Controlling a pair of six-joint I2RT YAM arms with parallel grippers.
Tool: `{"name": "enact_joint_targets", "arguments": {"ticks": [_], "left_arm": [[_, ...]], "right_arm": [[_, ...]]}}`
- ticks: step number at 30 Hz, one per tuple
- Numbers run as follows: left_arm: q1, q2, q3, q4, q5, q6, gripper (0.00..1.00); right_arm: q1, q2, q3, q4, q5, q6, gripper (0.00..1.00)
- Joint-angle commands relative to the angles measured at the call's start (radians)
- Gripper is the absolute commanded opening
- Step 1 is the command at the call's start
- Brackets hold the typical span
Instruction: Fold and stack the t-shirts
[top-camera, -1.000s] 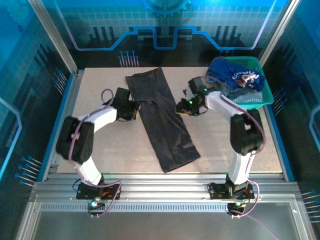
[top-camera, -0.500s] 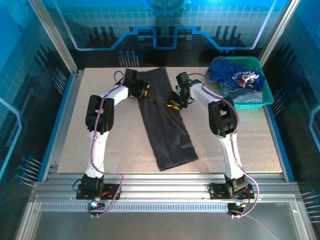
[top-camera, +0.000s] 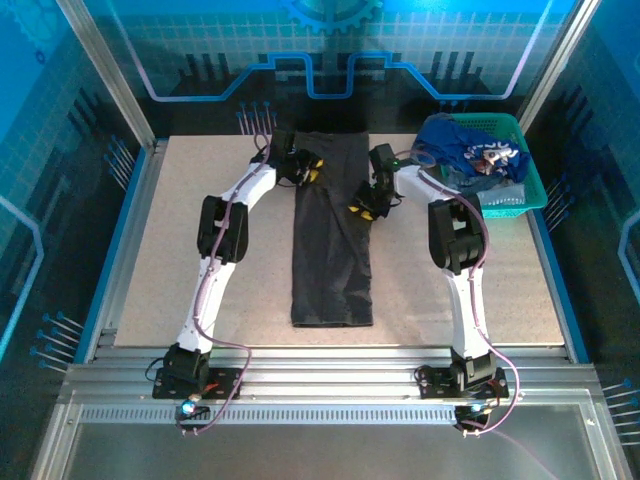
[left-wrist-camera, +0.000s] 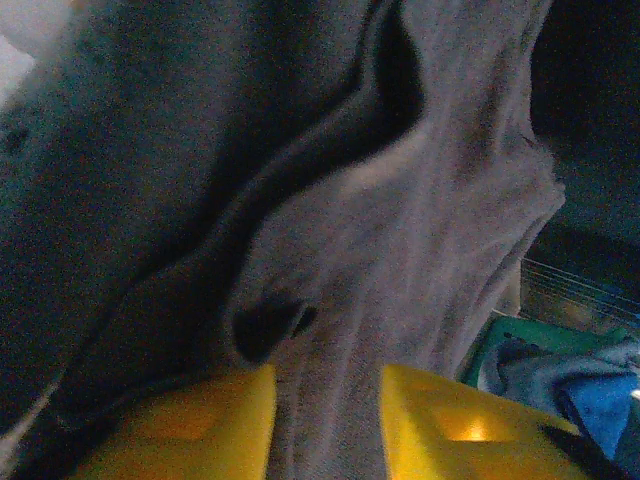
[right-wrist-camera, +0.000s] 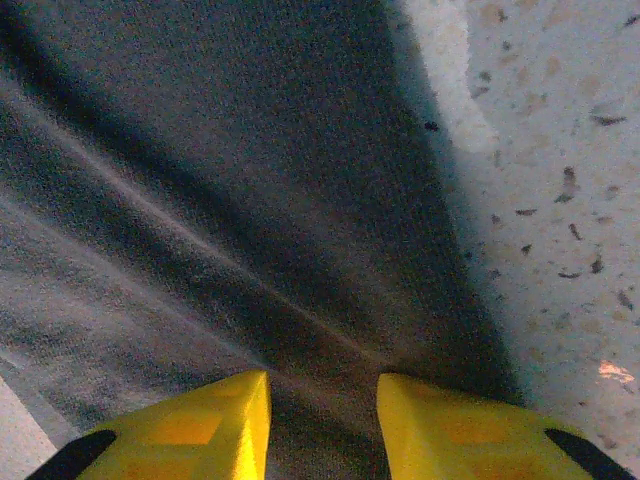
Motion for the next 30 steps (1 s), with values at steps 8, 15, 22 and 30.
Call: {"name": "enact_joint_targets", "arguments": {"ticks": [8,15,22,30], "left_arm": [[-0.014,-0.341,-0.146,-0.170,-0.067,0.146,0.59],[-0.055,-0.839,-0.888,-0.218,-0.001,0.219,0.57],[-0.231,-1.189,-1.455,-0.409,0.198,0.444,0.58],[-0.297,-1.243,-1.640,-0.241,0.186,0.342,0.58]], "right_arm": [[0.037,-0.201,0.007,-0.096,0.104,-0.127,0.51],[0.078,-0.541,-0.382,-0.087,0.090,-0.058,0.51],[0.198,-0.891,-0.880,-0.126,-0.040,-0.012,0.54],[0.298,-0.975,-1.166,0.040,-0.127,0.103,0.56]]}}
